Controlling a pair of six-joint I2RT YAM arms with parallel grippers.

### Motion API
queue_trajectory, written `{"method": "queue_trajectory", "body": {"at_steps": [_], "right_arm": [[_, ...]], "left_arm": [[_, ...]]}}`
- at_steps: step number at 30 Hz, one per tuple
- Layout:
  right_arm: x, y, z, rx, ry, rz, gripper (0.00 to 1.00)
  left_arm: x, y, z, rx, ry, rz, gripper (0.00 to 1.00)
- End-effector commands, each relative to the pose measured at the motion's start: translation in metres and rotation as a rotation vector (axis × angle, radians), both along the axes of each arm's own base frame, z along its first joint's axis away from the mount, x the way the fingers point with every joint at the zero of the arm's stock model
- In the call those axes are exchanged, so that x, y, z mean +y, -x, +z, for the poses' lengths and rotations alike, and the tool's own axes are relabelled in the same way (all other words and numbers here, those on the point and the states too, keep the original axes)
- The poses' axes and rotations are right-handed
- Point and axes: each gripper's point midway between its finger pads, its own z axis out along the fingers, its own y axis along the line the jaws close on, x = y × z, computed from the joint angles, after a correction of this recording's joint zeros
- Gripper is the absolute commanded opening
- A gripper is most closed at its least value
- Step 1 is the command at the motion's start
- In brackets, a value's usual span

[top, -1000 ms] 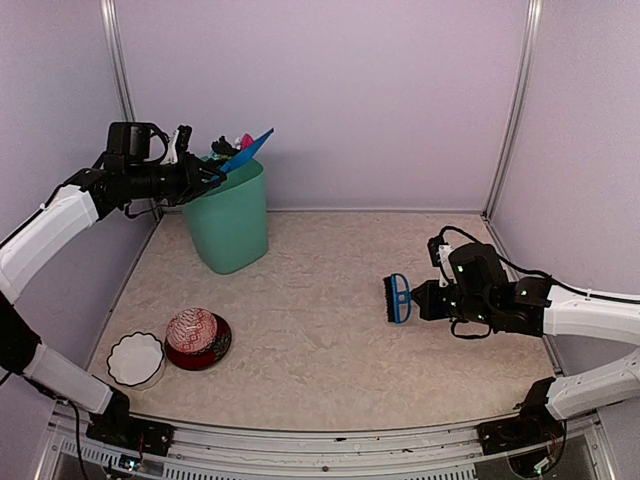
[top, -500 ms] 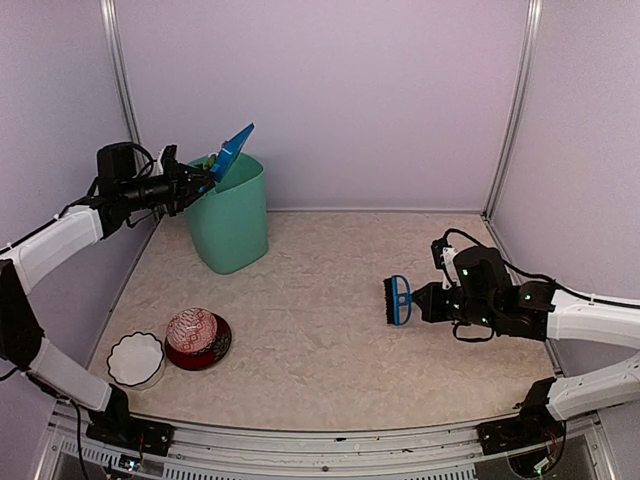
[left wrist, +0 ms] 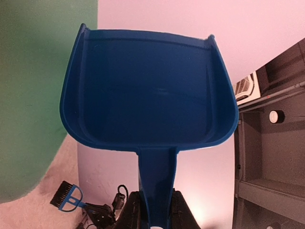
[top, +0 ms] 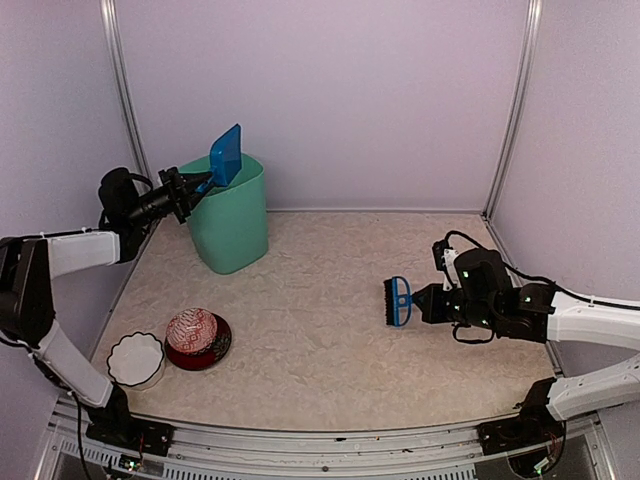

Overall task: Sweep away the paper scraps from the table
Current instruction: Dump the paper scraps in the dustpan into the trash bin.

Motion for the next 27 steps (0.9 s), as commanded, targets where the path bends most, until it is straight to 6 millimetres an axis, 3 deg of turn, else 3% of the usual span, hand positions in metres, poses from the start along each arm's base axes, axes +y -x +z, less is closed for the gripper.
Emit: {"method": "queue_trajectory", "body": {"at_steps": [1,4,9,16,21,27], "right_arm": [[0.002,-0.005,0.004,-0.012,-0.024,-0.007,0.00],[0.003,-0.006,0.004,-0.013,-0.023,-0.005,0.00],[0.002,-0.004,0.005,-0.013,-0.026,-0.006,0.00],[-0.003,-0.002,0.007,-0.021,-0.034,-0.015,0.00],[-0.004,-0.003,0.011,-0.031,-0.026,-0.017,0.00],[-0.001,-0.006,0.013,-0.041,-0.009,-0.007,0.00]], "left_arm": [[-0.002,0.013,0.038,-0.084,0.195,-0.050,0.00],[-0.010,0.018,0.047,-0.105,0.209,-0.074,0.00],[-0.003,0.024,0.060,-0.136,0.173,-0.035,0.00],[0.010,0.031,0.066,-0.180,-0.022,0.066,0.00],[0.008,0.051,0.088,-0.302,-0.207,0.103,0.00],[-0.009,0.085,0.092,-0.383,-0.430,0.104,0.00]]}}
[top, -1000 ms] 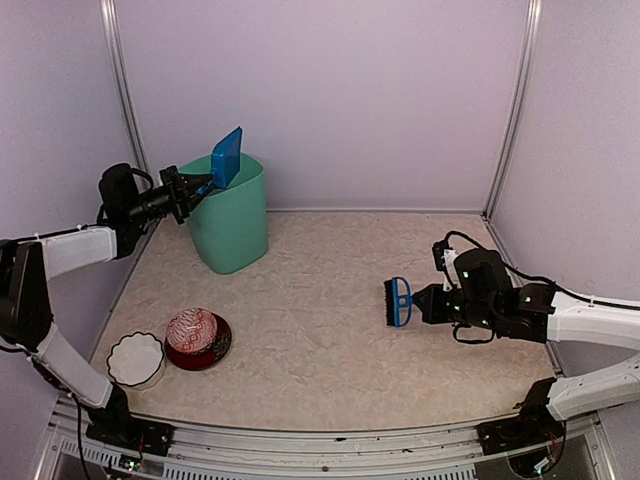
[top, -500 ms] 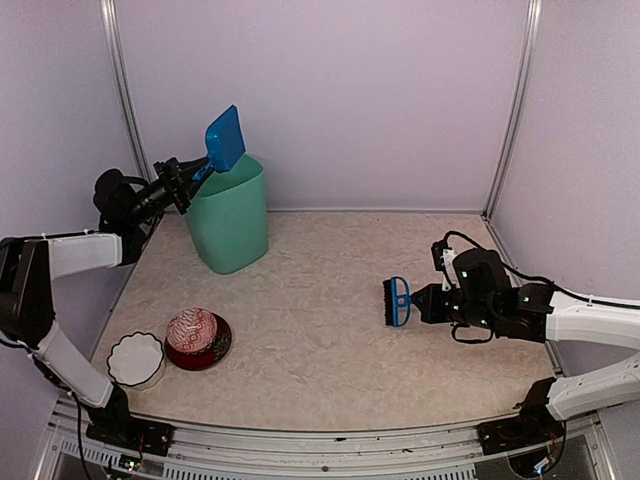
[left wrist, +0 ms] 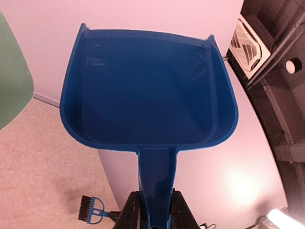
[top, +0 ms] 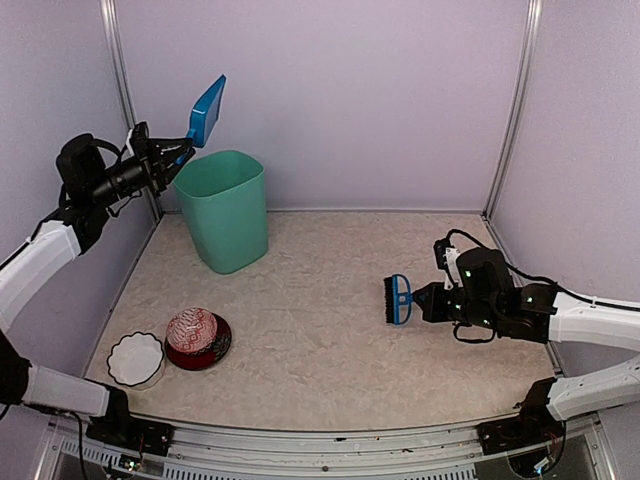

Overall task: Sweep away the paper scraps from the table
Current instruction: Dump the paper scraps in the dustpan into the trash bin, then place the dustpan at the center of the board.

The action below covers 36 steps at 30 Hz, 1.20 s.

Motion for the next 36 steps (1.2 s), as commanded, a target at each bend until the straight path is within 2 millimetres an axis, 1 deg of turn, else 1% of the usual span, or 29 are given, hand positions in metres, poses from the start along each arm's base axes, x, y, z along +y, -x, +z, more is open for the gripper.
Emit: {"method": "queue_trajectory", "body": {"at_steps": [1,4,9,12,18,23,27,33,36], "right_arm": [[0.000,-0.007,0.009,-0.030,0.005,-0.006,0.00],[0.001,-0.009,0.008,-0.031,0.020,-0.002,0.00],[-0.001,-0.013,0.011,-0.042,0.034,-0.012,0.00],[-0.008,-0.014,0.013,-0.050,0.048,-0.036,0.00],[-0.025,-0.017,0.014,-0.068,0.076,-0.099,0.00],[-0.041,-0.016,0.013,-0.080,0.086,-0.150,0.00],[-0.051,-0.014,0.013,-0.082,0.080,-0.182,0.00],[-0.065,-0.010,0.013,-0.078,0.048,-0.223,0.00],[-0.072,-0.008,0.015,-0.078,0.031,-0.243,0.00]], "left_arm": [[-0.017,0.026,-0.014,-0.061,-0.244,0.024,0.00],[-0.038,0.043,-0.028,-0.080,-0.356,0.018,0.00],[-0.067,0.067,-0.063,-0.090,-0.548,0.026,0.00],[-0.088,0.082,-0.087,-0.099,-0.643,0.009,0.00],[-0.123,0.105,-0.137,-0.082,-0.805,-0.032,0.00],[-0.145,0.118,-0.172,-0.077,-0.943,-0.033,0.00],[-0.166,0.131,-0.199,-0.086,-1.033,-0.067,0.00],[-0.191,0.143,-0.231,-0.082,-1.123,-0.106,0.00],[-0.203,0.149,-0.244,-0.090,-1.167,-0.123,0.00]]}}
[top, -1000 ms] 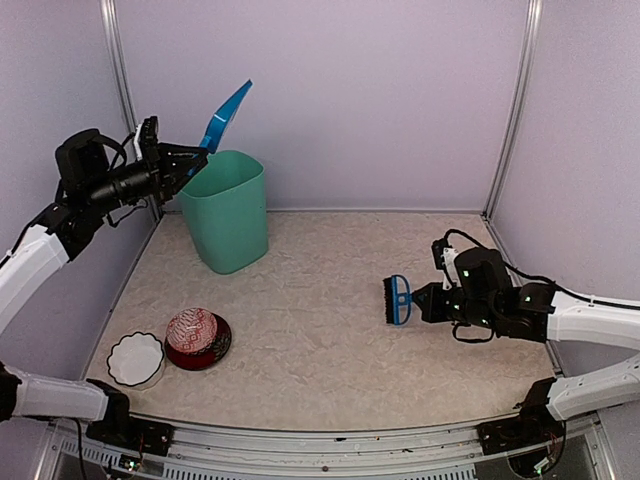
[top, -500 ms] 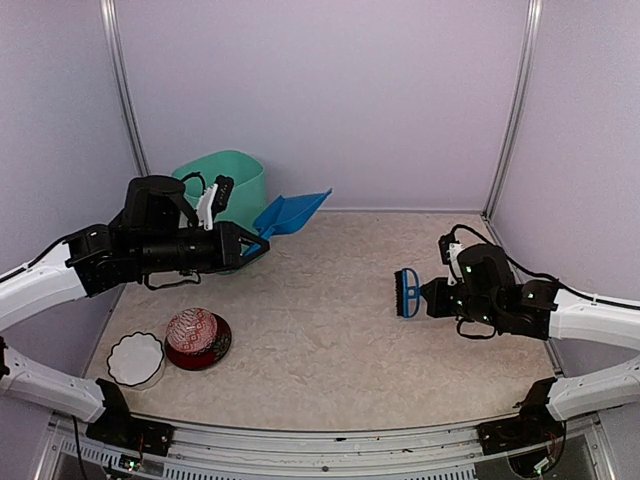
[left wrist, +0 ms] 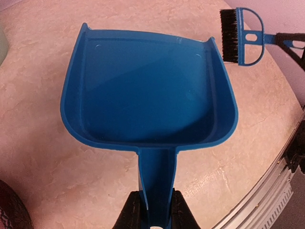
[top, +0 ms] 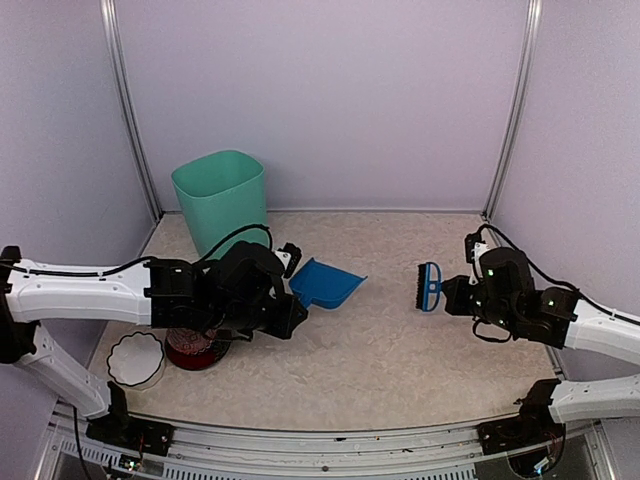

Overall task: Sweep away the paper scraps from the table
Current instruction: Place the dustpan at the center of the board.

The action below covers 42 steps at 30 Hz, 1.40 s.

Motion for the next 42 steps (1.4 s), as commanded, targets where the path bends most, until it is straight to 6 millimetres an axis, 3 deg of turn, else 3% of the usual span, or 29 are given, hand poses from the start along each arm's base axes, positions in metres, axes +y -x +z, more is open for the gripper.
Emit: {"method": "queue_trajectory", "body": {"at_steps": [1,9,29,42], "right_arm": [[-0.017,0.002,0.001,0.000,-0.023,-0.063,0.00],[-0.033,0.004,-0.002,0.012,-0.068,-0.122,0.00],[-0.020,0.003,-0.008,0.051,-0.289,-0.063,0.00],[-0.008,0.000,-0.004,0.046,-0.426,-0.044,0.00]], "left_arm": [[-0.014,-0.001,-0.006,-0.043,-0.059,0.010,0.00],[-0.041,0.009,-0.052,-0.018,-0.172,-0.032,0.00],[-0.082,0.005,-0.115,0.049,-0.267,-0.083,0.00],[-0.093,-0.023,-0.139,0.105,-0.239,-0.071,0.26]]}}
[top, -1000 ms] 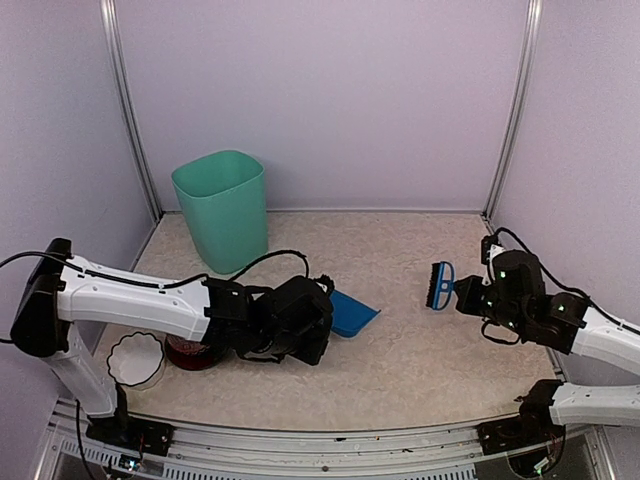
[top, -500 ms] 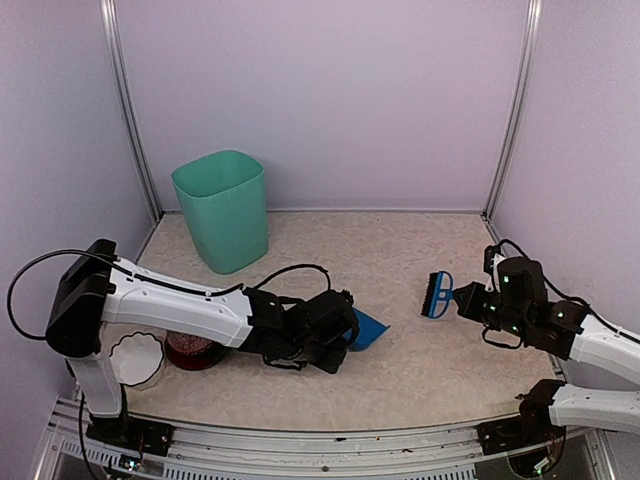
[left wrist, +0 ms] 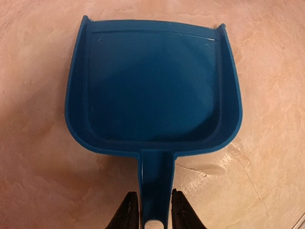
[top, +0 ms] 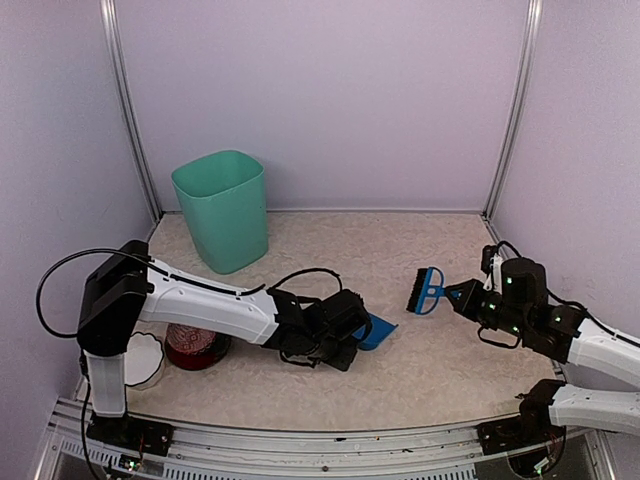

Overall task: Sweep away the paper scraps from the table
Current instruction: Place the dustpan at the center of the board, then put down the broom at the center of the board.

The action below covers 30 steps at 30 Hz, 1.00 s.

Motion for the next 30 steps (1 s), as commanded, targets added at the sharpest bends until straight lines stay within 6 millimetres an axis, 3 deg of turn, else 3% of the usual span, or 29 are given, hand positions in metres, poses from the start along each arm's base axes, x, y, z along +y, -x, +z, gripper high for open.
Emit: {"method": "queue_trajectory", "body": {"at_steps": [1,4,8,12,17,18,27,30], "right_arm": [[0.003,-0.005,0.007,-0.022,-0.075,-0.013,0.00],[0.003,-0.008,0.006,-0.017,-0.095,-0.024,0.00],[0.006,-0.012,0.006,-0.009,-0.132,-0.028,0.00],[0.012,-0.017,0.005,-0.003,-0.179,-0.018,0.00],[0.022,-0.026,-0.002,0.017,-0.244,0.002,0.00],[0.024,-0.028,-0.004,0.023,-0.255,0.003,0.00],[0.043,-0.057,-0.025,0.058,-0.293,0.013,0.00],[0.051,-0.069,-0.029,0.061,-0.295,0.026,0.00]], "left_arm": [[-0.006,-0.017,-0.001,0.014,0.042,0.012,0.28],[-0.006,-0.020,0.003,0.015,0.060,0.013,0.39],[-0.004,-0.024,0.018,-0.007,0.087,0.012,0.63],[-0.001,-0.027,0.044,-0.043,0.125,0.019,0.81],[0.014,-0.036,0.082,-0.103,0.171,0.060,0.89],[0.018,-0.039,0.091,-0.118,0.177,0.073,0.97],[0.091,-0.068,0.174,-0.258,0.246,0.227,0.99],[0.118,-0.075,0.193,-0.291,0.246,0.261,0.99]]}}
